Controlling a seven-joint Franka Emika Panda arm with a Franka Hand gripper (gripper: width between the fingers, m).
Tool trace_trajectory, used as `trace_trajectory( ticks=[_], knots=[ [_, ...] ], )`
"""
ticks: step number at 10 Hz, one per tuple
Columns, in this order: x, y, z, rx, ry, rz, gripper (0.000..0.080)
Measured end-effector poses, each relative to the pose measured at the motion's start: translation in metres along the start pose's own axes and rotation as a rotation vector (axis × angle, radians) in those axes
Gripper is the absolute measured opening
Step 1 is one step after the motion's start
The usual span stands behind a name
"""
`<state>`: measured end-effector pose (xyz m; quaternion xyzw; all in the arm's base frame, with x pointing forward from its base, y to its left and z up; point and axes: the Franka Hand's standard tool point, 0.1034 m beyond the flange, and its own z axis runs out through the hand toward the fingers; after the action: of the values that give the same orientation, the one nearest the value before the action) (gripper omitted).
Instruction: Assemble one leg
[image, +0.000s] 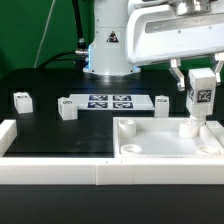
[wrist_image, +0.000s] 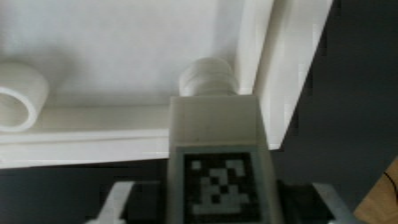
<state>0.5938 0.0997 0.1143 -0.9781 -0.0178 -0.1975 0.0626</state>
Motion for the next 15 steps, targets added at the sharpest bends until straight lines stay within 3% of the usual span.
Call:
trace_trajectory(
  ticks=[3,6,15],
  knots=[
    [0.014,0.004,0.014,0.001,0.011,0.013,0.029],
    [0.009,0.0,0.031,0.005,0.003,0.013,0.029],
    [-0.003,-0.01,0.046,-0.005,0.096,-0.011,0.029]
  ],
)
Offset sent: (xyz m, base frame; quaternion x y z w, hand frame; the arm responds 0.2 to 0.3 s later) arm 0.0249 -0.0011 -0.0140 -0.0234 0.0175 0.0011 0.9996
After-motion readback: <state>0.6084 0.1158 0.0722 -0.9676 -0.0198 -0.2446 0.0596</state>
